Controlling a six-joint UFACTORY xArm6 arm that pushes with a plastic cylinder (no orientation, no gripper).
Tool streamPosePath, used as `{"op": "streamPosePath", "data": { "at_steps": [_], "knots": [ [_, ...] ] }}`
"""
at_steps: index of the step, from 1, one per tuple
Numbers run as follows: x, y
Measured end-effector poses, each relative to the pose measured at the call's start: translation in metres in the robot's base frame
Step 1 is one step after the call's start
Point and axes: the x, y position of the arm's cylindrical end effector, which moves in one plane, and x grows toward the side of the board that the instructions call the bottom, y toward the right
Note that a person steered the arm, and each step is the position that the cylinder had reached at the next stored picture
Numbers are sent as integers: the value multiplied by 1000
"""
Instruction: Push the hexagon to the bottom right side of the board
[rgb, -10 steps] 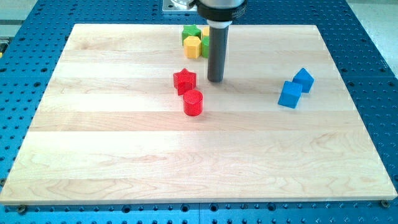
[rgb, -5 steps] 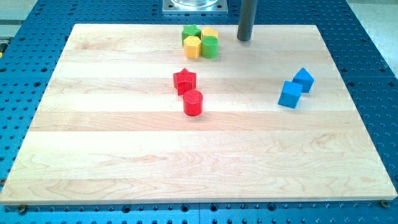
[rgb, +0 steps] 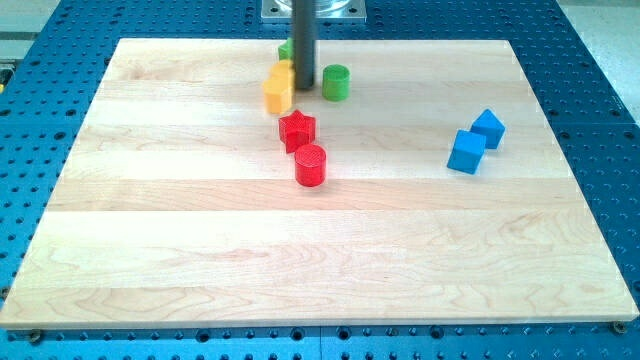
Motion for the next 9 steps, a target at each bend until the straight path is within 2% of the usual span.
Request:
{"op": "streamPosePath", "data": {
  "at_steps": [2, 3, 4, 5, 6, 7, 8, 9],
  "knots": [
    [-34, -28],
    [20, -54],
    [34, -55],
    [-6, -46],
    [-18, 7],
    [18, 9],
    [75, -48],
    [102, -82]
  ]
}}
